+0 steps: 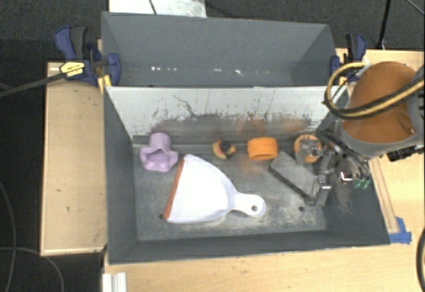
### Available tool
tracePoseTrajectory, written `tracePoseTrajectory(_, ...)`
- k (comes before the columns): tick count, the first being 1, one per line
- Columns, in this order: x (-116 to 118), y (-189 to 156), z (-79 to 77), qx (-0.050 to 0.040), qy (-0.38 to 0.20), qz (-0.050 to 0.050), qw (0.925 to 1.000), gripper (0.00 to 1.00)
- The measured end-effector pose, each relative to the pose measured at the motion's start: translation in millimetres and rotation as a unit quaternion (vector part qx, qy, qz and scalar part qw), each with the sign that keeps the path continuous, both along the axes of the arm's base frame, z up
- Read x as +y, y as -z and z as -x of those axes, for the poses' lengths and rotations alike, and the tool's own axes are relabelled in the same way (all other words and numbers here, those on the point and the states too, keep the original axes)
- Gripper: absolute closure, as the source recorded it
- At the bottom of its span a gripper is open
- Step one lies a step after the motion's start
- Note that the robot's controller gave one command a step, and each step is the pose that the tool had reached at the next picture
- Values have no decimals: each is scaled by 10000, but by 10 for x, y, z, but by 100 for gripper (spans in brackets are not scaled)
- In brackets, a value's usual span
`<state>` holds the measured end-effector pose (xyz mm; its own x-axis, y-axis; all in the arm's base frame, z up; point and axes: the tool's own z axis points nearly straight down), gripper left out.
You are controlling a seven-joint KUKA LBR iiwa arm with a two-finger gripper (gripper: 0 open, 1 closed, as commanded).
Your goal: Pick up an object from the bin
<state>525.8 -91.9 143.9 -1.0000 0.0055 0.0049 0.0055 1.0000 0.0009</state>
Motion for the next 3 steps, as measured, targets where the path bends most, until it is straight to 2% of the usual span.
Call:
tracePoseTrajectory(1,4,-46,-19,-40,-33,6,10000,100)
tracePoseTrajectory(2,5,-46,-19,-40,-49,6,10000,0)
tracePoseTrajectory(3,5,-46,-19,-40,-44,6,10000,100)
